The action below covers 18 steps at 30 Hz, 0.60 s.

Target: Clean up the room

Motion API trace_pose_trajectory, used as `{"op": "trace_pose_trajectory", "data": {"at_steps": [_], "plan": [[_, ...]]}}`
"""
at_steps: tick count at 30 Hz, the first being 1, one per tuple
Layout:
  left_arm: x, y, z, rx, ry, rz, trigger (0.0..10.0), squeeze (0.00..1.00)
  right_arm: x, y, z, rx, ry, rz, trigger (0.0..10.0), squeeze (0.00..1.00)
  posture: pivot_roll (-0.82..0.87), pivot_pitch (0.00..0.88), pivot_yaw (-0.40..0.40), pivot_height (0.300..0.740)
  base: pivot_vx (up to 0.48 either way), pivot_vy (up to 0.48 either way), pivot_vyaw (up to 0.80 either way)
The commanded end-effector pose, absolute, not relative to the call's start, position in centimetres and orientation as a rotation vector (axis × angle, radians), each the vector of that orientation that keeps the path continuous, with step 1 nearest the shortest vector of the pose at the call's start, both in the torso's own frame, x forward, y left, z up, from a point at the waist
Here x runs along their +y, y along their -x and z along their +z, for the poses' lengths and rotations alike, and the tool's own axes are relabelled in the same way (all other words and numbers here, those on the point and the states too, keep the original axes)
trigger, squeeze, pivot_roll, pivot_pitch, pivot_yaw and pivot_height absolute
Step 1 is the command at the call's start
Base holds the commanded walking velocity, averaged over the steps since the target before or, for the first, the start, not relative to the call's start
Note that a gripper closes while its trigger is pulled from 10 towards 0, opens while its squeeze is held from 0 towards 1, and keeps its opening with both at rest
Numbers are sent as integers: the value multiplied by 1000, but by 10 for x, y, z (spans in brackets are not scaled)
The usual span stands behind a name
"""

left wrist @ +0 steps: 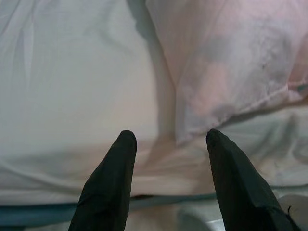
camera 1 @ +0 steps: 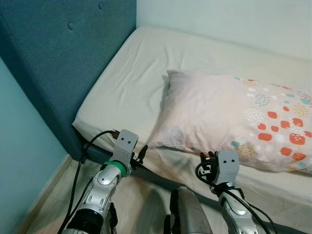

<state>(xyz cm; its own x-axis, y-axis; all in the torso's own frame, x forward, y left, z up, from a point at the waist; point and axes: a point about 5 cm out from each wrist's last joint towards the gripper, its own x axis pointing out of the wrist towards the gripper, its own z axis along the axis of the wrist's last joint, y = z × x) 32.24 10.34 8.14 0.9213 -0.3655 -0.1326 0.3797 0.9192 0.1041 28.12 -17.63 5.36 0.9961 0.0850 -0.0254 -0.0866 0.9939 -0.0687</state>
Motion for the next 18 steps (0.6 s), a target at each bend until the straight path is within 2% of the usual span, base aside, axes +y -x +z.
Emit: {"op": "trace_pose_trajectory", "data": {"at_steps": [1, 6, 7, 8, 9, 11, 12, 14, 18], "plan": [[101, -322, 78, 139, -109, -394, 10000, 0, -178, -278, 49, 35, 58, 76, 10000, 0, -48, 133, 2, 595, 0, 0, 0], [94, -329, 87, 129, -40, -408, 10000, 0, -178, -278, 50, 30, 61, 74, 10000, 0, -57, 140, -2, 595, 0, 0, 0], [89, -335, 93, 134, 25, -428, 10000, 122, -179, -277, 50, 25, 63, 70, 10000, 0, -57, 140, -2, 595, 0, 0, 0], [89, -335, 93, 134, 25, -428, 10000, 122, -179, -277, 50, 25, 63, 70, 10000, 0, -57, 140, -2, 595, 0, 0, 0], [81, -341, 100, 144, 90, -469, 10000, 1000, -181, -276, 51, 22, 66, 60, 10000, 0, -69, 150, -5, 595, 0, 0, 0], [61, -347, 108, 179, 170, -570, 10000, 1000, -186, -274, 51, 19, 77, 21, 10000, 0, -84, 162, 1, 595, 0, 0, 0], [61, -347, 108, 179, 170, -570, 10000, 1000, -186, -274, 51, 19, 77, 21, 10000, 0, -84, 162, 1, 595, 0, 0, 0], [41, -352, 111, 243, 244, -634, 10000, 1000, -201, -268, 53, 10, 108, -94, 10000, 0, -128, 192, 24, 595, 0, 0, 0], [27, -355, 115, 289, 322, -653, 10000, 1000, -215, -262, 55, -6, 136, -193, 10000, 0, -149, 207, 37, 595, 0, 0, 0]]}}
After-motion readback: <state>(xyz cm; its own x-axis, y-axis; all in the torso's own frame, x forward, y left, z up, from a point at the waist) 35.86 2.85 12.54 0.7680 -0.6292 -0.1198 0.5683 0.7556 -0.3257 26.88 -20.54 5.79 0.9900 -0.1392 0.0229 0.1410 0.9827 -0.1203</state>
